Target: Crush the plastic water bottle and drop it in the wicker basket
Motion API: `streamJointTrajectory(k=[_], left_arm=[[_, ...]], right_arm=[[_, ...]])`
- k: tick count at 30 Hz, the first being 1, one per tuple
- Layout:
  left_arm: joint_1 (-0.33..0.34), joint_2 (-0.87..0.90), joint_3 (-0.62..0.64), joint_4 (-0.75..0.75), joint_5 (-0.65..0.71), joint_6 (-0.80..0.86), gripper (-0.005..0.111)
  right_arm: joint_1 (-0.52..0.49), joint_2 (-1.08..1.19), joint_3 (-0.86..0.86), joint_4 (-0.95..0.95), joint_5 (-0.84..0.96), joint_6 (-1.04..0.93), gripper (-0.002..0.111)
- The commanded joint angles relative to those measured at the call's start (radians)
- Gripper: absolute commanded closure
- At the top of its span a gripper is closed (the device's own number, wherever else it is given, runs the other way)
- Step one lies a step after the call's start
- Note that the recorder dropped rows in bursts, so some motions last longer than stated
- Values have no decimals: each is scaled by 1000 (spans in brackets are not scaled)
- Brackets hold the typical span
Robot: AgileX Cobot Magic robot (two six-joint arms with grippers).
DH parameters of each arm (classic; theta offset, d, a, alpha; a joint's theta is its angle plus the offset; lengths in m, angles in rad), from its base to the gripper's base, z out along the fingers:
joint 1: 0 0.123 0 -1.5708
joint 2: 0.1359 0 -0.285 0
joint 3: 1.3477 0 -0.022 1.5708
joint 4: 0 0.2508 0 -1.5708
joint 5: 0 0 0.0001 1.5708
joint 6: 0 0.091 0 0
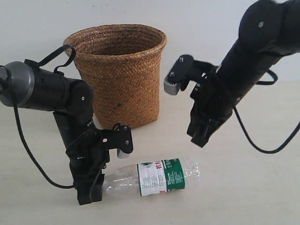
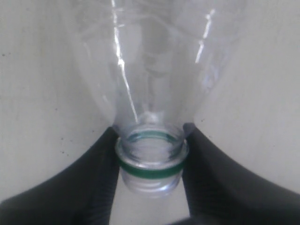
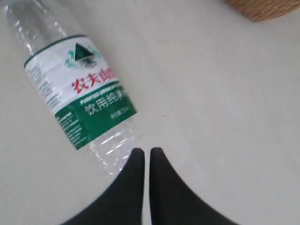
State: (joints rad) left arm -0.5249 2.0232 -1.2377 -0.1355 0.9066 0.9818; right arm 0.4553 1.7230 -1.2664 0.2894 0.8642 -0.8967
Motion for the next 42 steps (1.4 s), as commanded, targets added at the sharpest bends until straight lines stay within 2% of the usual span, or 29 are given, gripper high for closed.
streamJointTrajectory(k=[1,8,20,33,42], left_arm=[[2,-3,-3,-7,11,-2,103],[2,-3,-3,-7,29,-2,103],[2,-3,-3,-26,38,-2,103],[2,-3,-3,-22,38,-10,103],[2,-3,-3,-6,33,-39,103]], right_arm=[[64,127,-65,-29,143,-25,108],[163,185,-200,-176,222,-36,108],[165,270,-227,-179,213,101,108],[165,439,-227,-178,197,144,108],[165,450,-222,-168,202,145,108]])
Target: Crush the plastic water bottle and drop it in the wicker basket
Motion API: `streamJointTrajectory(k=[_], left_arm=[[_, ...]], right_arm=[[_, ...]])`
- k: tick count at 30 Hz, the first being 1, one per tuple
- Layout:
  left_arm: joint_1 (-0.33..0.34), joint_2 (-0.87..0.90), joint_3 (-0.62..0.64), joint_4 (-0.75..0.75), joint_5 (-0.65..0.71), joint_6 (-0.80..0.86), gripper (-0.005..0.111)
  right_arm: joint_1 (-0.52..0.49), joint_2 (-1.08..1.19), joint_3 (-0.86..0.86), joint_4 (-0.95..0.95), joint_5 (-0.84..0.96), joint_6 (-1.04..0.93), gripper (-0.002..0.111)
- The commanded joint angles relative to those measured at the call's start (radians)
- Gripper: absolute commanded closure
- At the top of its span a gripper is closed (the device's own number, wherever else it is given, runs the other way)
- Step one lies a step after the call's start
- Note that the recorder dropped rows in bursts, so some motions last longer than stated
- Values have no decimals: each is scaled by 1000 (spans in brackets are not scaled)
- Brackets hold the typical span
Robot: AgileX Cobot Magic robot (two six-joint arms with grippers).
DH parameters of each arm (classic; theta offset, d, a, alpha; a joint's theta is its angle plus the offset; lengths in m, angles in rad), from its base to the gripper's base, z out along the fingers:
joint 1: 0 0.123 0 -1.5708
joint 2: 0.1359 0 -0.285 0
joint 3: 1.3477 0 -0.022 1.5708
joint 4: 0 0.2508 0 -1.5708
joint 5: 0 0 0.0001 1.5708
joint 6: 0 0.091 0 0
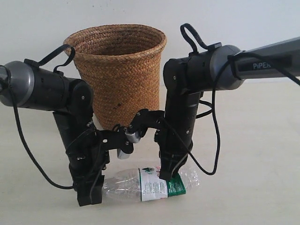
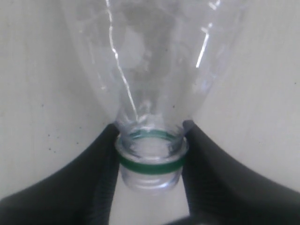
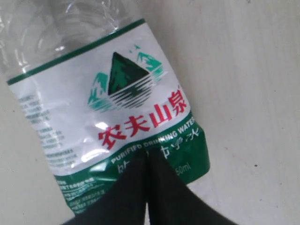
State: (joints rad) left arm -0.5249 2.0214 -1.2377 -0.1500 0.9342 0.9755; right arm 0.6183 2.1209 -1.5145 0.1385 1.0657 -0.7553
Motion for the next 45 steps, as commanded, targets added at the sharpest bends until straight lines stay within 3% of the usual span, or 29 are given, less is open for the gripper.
streamJointTrajectory(k=[1,8,15,21,29,45], left_arm=[[2,-2,-3,8,6,-32,103],[2,-2,-3,8,6,-48,103],[2,-2,-3,8,8,-64,103],[2,-2,-3,30,8,-64,103],[2,-2,-3,67,6,-41,103],[2,-2,-3,69,2,-41,103]], right_arm=[[2,52,26,-6,1,17,108],[2,52,26,57,-71,259,108],[2,10,26,83,-81,291,108],[2,-137,26,45,-58,95,108],[2,-249,26,-52,155,-280,108],[2,-187,26,-33,98,-310,108]])
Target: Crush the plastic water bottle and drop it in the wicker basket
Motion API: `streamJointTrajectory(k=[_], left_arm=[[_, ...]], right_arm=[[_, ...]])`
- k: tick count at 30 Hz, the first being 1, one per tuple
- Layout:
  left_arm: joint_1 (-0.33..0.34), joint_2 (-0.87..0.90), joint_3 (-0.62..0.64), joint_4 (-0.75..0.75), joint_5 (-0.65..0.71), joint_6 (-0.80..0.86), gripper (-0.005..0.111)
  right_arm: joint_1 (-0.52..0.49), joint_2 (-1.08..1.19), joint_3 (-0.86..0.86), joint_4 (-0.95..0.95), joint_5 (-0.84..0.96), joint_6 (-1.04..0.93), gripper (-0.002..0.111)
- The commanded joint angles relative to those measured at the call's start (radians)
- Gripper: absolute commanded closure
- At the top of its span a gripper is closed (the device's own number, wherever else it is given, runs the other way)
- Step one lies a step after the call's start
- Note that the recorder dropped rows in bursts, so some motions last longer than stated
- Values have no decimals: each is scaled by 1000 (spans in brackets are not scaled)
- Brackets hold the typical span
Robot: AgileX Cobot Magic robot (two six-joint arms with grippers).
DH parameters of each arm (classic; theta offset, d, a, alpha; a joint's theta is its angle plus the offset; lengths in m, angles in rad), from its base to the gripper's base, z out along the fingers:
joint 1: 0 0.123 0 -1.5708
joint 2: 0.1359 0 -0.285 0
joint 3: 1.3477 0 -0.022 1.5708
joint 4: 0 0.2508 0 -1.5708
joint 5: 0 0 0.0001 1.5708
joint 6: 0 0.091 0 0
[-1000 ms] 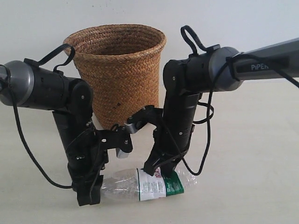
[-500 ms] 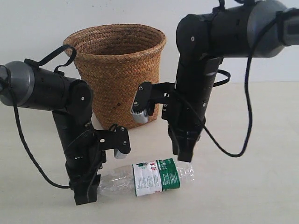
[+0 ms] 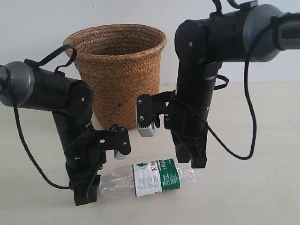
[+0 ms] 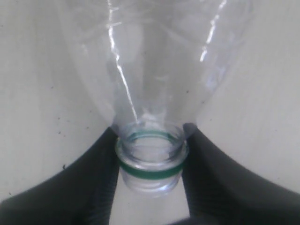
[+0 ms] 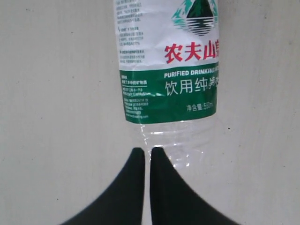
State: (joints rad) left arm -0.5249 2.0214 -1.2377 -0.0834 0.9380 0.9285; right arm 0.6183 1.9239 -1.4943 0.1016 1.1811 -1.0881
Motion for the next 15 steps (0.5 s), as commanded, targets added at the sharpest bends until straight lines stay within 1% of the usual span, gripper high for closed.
streamJointTrajectory(k=[1,10,15], left_arm=[[2,-2,-3,3,-2,6,103],[5,-2,-3,-8,-6,6,103],[18,-2,14,-33,-40,4,103]], right_arm=[[2,12,6,6,-24,25,108],[2,25,6,19,-126,25,108],[2,25,6,21,-146,25,108]])
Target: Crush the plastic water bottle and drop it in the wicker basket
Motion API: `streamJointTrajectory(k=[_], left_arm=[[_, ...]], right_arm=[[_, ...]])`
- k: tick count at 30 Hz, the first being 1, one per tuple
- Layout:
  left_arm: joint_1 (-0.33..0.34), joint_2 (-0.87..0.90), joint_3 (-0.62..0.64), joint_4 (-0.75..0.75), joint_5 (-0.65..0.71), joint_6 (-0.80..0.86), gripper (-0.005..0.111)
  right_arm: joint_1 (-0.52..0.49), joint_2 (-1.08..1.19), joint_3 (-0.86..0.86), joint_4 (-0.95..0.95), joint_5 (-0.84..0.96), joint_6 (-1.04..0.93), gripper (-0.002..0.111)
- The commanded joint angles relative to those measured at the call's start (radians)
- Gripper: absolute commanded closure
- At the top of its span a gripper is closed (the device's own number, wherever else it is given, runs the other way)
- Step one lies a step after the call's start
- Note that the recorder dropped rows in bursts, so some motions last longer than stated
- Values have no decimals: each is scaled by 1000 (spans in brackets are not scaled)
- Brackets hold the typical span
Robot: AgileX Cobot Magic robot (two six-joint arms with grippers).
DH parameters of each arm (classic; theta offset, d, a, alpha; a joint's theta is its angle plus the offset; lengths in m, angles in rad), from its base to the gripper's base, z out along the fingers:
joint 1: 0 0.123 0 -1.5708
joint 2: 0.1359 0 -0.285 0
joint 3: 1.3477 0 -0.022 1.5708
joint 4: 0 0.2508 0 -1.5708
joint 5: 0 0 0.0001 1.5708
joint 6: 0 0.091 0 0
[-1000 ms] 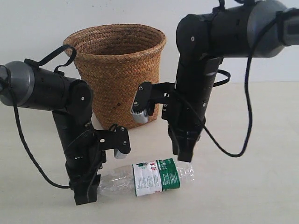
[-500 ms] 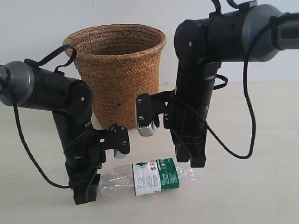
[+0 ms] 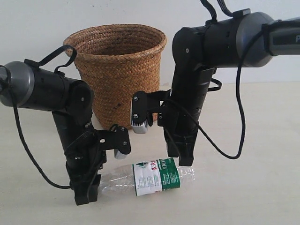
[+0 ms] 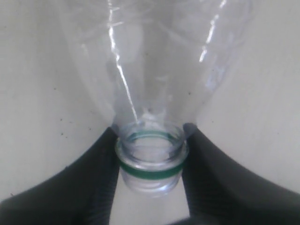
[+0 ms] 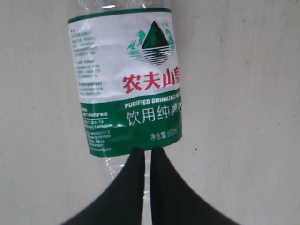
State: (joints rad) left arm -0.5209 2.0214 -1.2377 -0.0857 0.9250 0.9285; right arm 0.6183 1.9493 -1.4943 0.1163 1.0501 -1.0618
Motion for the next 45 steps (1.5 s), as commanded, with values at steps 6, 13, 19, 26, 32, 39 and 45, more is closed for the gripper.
streamJointTrajectory(k=[6,13,19,26,32,39,45], left_arm=[[44,-3,29,-104,-60,28,103],[46,-24,29,-117,-46,70,103],[46,-50,29,-117,-6,82,103],[46,-58,29,-115,11,82,103],[46,-58,29,-113,7,82,103],[46,-58,29,-113,7,82,103],[46,-58,29,-113,-12,82,103]], right_arm=[[-5,0,6,6,-29,1,108],[-10,19,6,6,-37,10,108],[-21,59,6,4,-63,42,108],[-92,72,6,101,-93,210,108],[-99,72,6,198,-100,247,108],[-99,74,6,256,-140,622,108],[-99,74,6,268,-105,785,108]])
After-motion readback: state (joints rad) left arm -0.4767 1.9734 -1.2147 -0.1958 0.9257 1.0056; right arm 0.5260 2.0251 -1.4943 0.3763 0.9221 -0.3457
